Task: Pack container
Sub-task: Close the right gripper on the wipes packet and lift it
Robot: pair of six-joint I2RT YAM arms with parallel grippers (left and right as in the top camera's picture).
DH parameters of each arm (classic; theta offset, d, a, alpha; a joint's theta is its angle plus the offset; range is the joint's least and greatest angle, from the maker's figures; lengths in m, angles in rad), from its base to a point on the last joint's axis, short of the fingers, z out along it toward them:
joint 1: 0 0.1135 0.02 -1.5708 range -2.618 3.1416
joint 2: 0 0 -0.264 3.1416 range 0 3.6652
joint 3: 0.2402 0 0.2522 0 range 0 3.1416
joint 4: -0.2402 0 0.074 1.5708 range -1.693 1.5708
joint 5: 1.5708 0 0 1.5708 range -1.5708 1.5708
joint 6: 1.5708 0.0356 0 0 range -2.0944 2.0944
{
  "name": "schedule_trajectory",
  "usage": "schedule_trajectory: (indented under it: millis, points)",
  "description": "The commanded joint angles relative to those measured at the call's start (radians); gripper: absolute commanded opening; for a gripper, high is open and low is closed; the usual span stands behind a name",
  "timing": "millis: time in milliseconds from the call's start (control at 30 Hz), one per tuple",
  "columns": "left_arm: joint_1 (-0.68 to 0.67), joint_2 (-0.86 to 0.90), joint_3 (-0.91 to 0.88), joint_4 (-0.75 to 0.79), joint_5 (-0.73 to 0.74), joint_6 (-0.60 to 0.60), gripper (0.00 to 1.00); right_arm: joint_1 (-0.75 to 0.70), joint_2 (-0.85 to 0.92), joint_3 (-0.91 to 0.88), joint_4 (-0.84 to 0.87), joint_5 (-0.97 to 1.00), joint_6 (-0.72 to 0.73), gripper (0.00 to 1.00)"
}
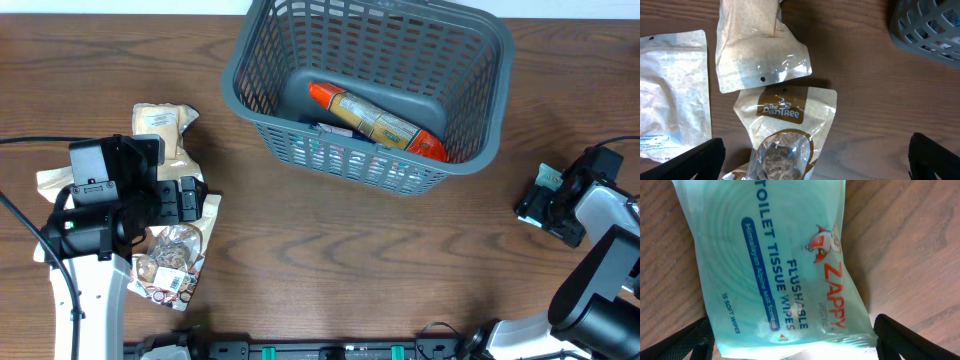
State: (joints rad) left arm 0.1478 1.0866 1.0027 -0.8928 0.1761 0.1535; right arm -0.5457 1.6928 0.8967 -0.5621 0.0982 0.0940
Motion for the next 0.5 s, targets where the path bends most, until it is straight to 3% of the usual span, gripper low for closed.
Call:
schedule_trajectory:
  millis: [0,467]
  points:
    - [0.003,-0.001,0.003,-0.003,-0.002,-0.009,0.99,-0.005,-0.002,-0.014,0.013,-0.013,-0.026,0.81]
    - [0.003,-0.001,0.003,-0.014,-0.002,-0.009,0.98,-0.005,-0.002,-0.014,0.114,-0.025,-0.085,0.80]
